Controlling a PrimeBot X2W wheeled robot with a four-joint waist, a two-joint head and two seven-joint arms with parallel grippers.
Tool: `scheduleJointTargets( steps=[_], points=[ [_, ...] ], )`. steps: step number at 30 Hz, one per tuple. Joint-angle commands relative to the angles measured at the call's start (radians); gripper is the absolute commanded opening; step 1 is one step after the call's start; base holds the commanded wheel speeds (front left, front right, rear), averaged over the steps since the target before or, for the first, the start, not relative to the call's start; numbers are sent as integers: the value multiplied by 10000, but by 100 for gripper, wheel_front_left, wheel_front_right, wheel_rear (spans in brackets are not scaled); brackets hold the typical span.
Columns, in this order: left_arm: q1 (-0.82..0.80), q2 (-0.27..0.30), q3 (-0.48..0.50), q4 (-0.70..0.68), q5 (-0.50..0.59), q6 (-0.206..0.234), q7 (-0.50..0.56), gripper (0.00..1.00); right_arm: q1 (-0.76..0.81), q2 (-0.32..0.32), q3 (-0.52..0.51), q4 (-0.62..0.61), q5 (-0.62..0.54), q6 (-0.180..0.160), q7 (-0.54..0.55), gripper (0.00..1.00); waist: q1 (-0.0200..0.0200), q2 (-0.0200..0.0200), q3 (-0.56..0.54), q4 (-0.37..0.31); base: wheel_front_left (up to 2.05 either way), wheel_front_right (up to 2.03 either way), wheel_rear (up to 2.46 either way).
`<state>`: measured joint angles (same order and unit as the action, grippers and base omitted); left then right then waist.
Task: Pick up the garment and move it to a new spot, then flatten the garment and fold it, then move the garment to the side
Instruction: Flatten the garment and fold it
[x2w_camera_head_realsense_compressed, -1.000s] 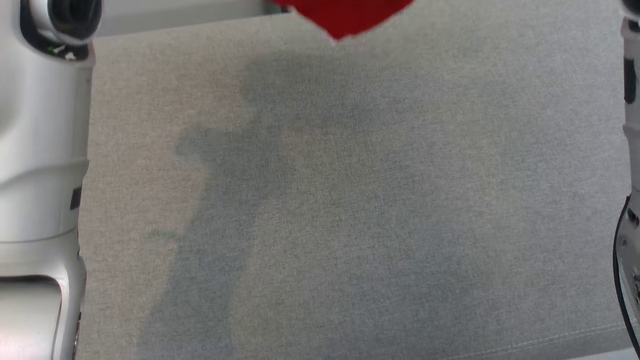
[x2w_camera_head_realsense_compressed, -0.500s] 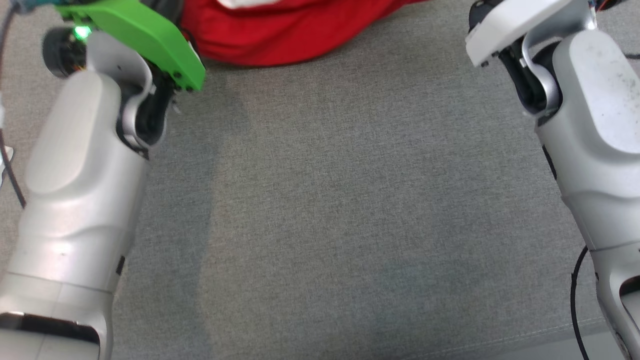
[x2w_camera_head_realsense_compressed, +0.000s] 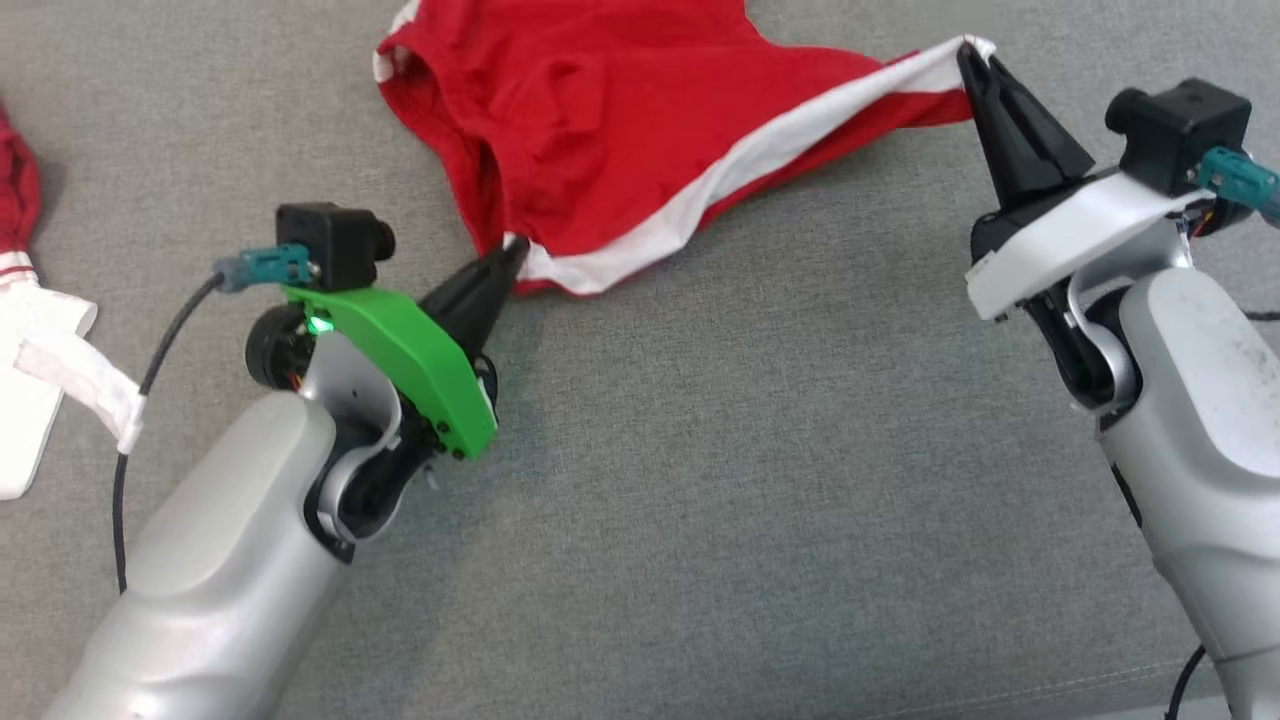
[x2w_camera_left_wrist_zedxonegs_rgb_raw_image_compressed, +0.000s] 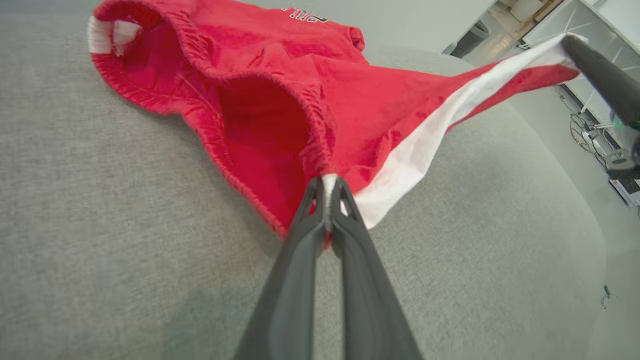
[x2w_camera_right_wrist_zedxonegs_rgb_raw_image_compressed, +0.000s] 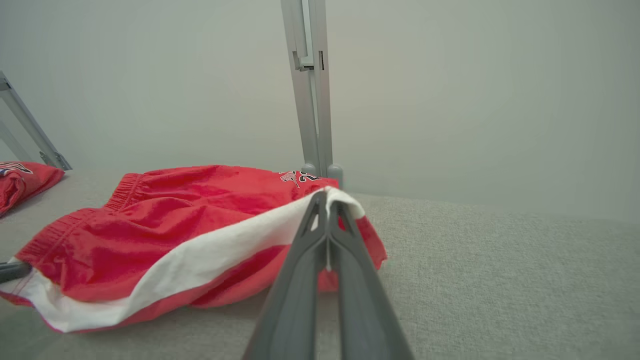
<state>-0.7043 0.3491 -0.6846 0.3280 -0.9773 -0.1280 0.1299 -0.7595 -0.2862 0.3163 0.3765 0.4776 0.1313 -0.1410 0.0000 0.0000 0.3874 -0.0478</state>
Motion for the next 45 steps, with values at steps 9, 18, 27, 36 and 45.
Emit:
scheduleJointTargets(
  steps=[9, 18, 27, 36, 45],
  points=[
    [1828, 564, -16, -1639, -683, -29, -957, 0, 2409, 63, -1024, -1550, -143, -11, 240, 0, 0, 0, -900, 290, 0, 0, 0],
    [4179, 939, 298, -3292, -908, 604, -2262, 0, 5424, 686, -2060, -4045, -487, -9, 1072, 0, 0, 0, -1993, 392, 0, 0, 0],
    [6489, 1698, 449, -5808, -1008, 1737, -2726, 0, 8632, 1542, -3344, -7405, -668, -9, 2508, 0, 0, 0, -2692, 399, 0, 0, 0],
    [7607, 1910, 361, -7000, -1464, 2411, -2493, 0, 9806, 1825, -3905, -8915, -581, -9, 3603, 0, 0, 0, -2546, 376, 0, 0, 0],
    [7506, 606, 358, -6056, -2689, 2423, -2522, 0, 7846, 1359, -3542, -7200, -435, -9, 3788, 0, 0, 0, -1992, 783, 0, 0, 0]
  ],
)
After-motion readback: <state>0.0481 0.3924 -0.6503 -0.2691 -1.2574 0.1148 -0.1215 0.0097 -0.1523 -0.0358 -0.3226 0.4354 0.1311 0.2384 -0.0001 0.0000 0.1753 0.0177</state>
